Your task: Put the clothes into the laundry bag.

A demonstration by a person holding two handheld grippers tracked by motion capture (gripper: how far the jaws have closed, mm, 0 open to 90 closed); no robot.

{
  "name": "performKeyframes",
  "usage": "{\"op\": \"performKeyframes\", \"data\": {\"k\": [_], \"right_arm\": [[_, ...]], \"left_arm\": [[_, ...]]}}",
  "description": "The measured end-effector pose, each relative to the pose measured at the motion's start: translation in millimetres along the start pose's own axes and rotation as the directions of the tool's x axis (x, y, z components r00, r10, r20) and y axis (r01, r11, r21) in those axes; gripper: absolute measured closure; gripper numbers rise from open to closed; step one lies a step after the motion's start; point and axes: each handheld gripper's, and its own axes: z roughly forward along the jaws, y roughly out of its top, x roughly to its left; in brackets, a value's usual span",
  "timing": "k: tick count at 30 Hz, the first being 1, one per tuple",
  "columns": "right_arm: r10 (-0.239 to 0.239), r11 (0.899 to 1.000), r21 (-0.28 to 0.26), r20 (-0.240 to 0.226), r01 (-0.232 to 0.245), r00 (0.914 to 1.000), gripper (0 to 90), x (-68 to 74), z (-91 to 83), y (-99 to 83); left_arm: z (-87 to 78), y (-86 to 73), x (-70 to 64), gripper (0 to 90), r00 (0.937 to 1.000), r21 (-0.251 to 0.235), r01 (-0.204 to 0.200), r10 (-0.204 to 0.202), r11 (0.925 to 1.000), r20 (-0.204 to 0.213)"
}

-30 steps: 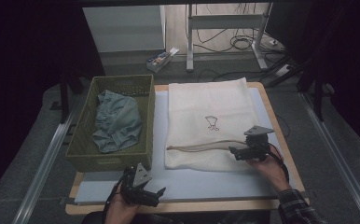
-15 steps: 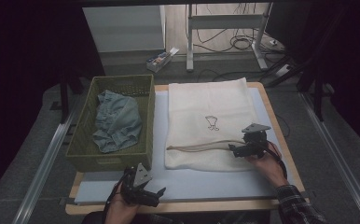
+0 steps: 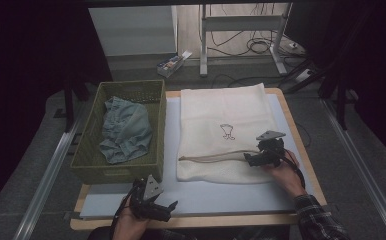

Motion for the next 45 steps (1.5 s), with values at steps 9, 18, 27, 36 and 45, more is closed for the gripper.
{"op": "performKeyframes", "data": {"k": [9, 18, 27, 36, 45], "right_arm": [[-0.031, 0.999, 0.009, 0.045, 0.031, 0.9985, 2.3, -0.2, 6.6, 3.8], [-0.057, 0.998, 0.007, 0.076, 0.056, 0.9955, 2.3, 1.8, 9.9, 7.6], [-0.079, 0.997, 0.001, 0.096, 0.08, 0.9922, 2.4, 4.0, 14.1, 11.8], [-0.067, 0.998, -0.001, 0.099, 0.067, 0.9928, 3.7, 4.3, 18.1, 15.7], [-0.062, 0.998, 0.001, 0.103, 0.062, 0.9927, 5.2, 4.2, 22.4, 19.8]], "left_arm": [[0.7, -0.1, -0.4, 0.0, 1.0, 0.006, -0.004, 0.004, 1.0, -0.002], [0.8, -0.2, -0.5, 0.0, 1.0, 0.009, -0.005, 0.005, 1.0, -0.003], [0.9, -0.2, -0.7, 0.0, 1.0, 0.011, -0.007, 0.007, 0.9999, -0.004], [1.0, -0.1, -1.0, 0.0, 1.0, 0.012, -0.009, 0.009, 0.9999, -0.004], [1.2, 0.0, -1.3, 0.0, 0.9999, 0.015, -0.012, 0.012, 0.9998, -0.003]]}}
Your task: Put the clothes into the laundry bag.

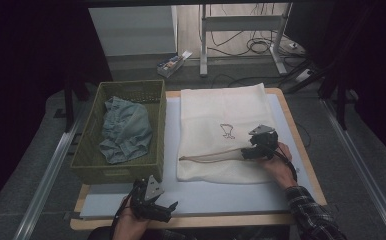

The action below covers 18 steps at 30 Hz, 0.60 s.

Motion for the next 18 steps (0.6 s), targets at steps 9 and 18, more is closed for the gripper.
{"op": "performKeyframes", "data": {"k": [9, 18], "right_arm": [[-0.009, 1.0, -0.009, 0.005, 0.009, 0.9999, 5.7, 1.9, 3.2, 4.2], [0.004, 1.0, -0.015, -0.014, -0.005, 0.9999, 11.1, 2.9, -1.0, 8.2]], "left_arm": [[0.3, 0.0, -0.2, 0.0, 1.0, -0.001, -0.002, 0.002, 1.0, -0.001], [-0.4, 0.1, -0.1, 0.0, 1.0, -0.004, 0.003, -0.003, 1.0, 0.004]]}}
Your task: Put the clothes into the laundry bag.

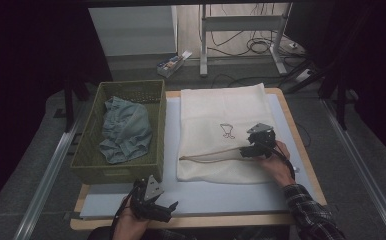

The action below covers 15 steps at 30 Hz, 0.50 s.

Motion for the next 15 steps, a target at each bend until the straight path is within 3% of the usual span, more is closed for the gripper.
{"op": "performKeyframes", "data": {"k": [5, 11, 15], "right_arm": [[0.007, 1.0, 0.008, -0.006, -0.007, 1.0, 19.1, 2.1, -4.4, 2.3], [-0.021, 1.0, 0.021, -0.033, 0.022, 0.9992, 23.6, 3.5, -9.0, 3.0], [-0.035, 0.999, 0.033, -0.03, 0.036, 0.9989, 32.9, 3.5, -11.2, 4.4]], "left_arm": [[0.6, 0.0, -0.5, 0.0, 1.0, 0.0, -0.004, 0.004, 1.0, -0.001], [0.7, 0.1, -0.7, 0.0, 1.0, 0.002, -0.005, 0.005, 1.0, -0.001], [0.9, 0.1, -0.8, 0.2, 1.0, 0.006, -0.008, 0.008, 0.9999, -0.003]]}}
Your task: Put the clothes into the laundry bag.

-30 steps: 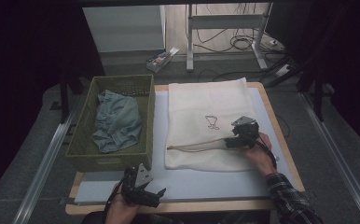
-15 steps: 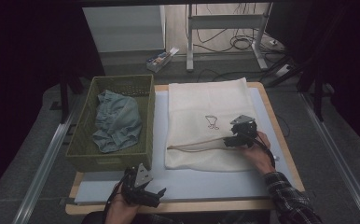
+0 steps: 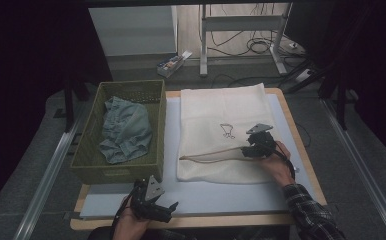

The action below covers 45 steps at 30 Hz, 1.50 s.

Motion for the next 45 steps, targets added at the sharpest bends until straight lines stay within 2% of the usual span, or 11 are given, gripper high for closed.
{"op": "performKeyframes", "data": {"k": [1, 2, 4, 8, 13, 18, 21, 26, 29, 34, 45], "right_arm": [[-0.014, 1.0, 0.006, 0.005, 0.014, 0.9999, 42.4, 0.8, -1.7, 1.5], [-0.014, 1.0, 0.006, 0.005, 0.014, 0.9999, 42.4, 0.8, -1.7, 1.5], [-0.027, 1.0, -0.008, -0.024, 0.027, 0.9993, 55.0, 2.6, -4.8, 3.4], [-0.057, 0.998, -0.01, -0.037, 0.057, 0.9977, 62.0, 5.6, -6.6, 5.0], [-0.073, 0.997, -0.017, -0.048, 0.072, 0.9962, 63.4, 5.6, -6.6, 5.2], [-0.04, 0.998, -0.042, -0.083, 0.036, 0.9958, 61.3, 4.0, -9.3, 9.9], [-0.042, 0.999, -0.035, -0.088, 0.039, 0.9952, 60.5, 5.3, -9.1, 11.8], [-0.067, 0.998, -0.024, -0.083, 0.065, 0.9943, 63.4, 8.4, -7.5, 13.6], [-0.088, 0.995, -0.047, -0.066, 0.085, 0.9939, 68.8, 10.4, -11.2, 15.6], [-0.129, 0.989, -0.084, -0.048, 0.125, 0.9905, 71.2, 13.7, -15.9, 18.4], [-0.133, 0.985, -0.117, -0.051, 0.127, 0.9897, 79.8, 14.2, -21.3, 24.0]], "left_arm": [[0.0, 0.0, 0.0, 0.2, 1.0, 0.0, 0.0, 0.0, 1.0, 0.0], [0.1, 0.0, 0.0, 0.2, 1.0, 0.0, 0.0, 0.0, 1.0, 0.001], [0.3, 0.0, -0.1, 0.2, 1.0, 0.001, 0.0, 0.0, 1.0, 0.001], [0.7, 0.1, -0.6, 0.2, 1.0, 0.003, -0.003, 0.003, 1.0, 0.001], [1.1, 0.2, -0.8, 0.2, 1.0, 0.006, -0.006, 0.006, 1.0, 0.001], [1.3, 0.2, -0.9, 0.2, 1.0, 0.006, -0.006, 0.006, 1.0, 0.0], [1.3, 0.2, -0.8, 0.2, 1.0, 0.006, -0.005, 0.005, 1.0, -0.001], [1.5, 0.2, -0.9, 0.2, 1.0, 0.007, -0.006, 0.006, 1.0, -0.001], [1.5, 0.2, -0.8, 0.2, 1.0, 0.007, -0.006, 0.006, 1.0, -0.002], [1.6, 0.2, -0.8, 0.2, 1.0, 0.008, -0.007, 0.007, 0.9999, -0.003], [0.8, 0.1, -0.5, 0.2, 1.0, 0.003, -0.002, 0.002, 1.0, -0.007]]}}
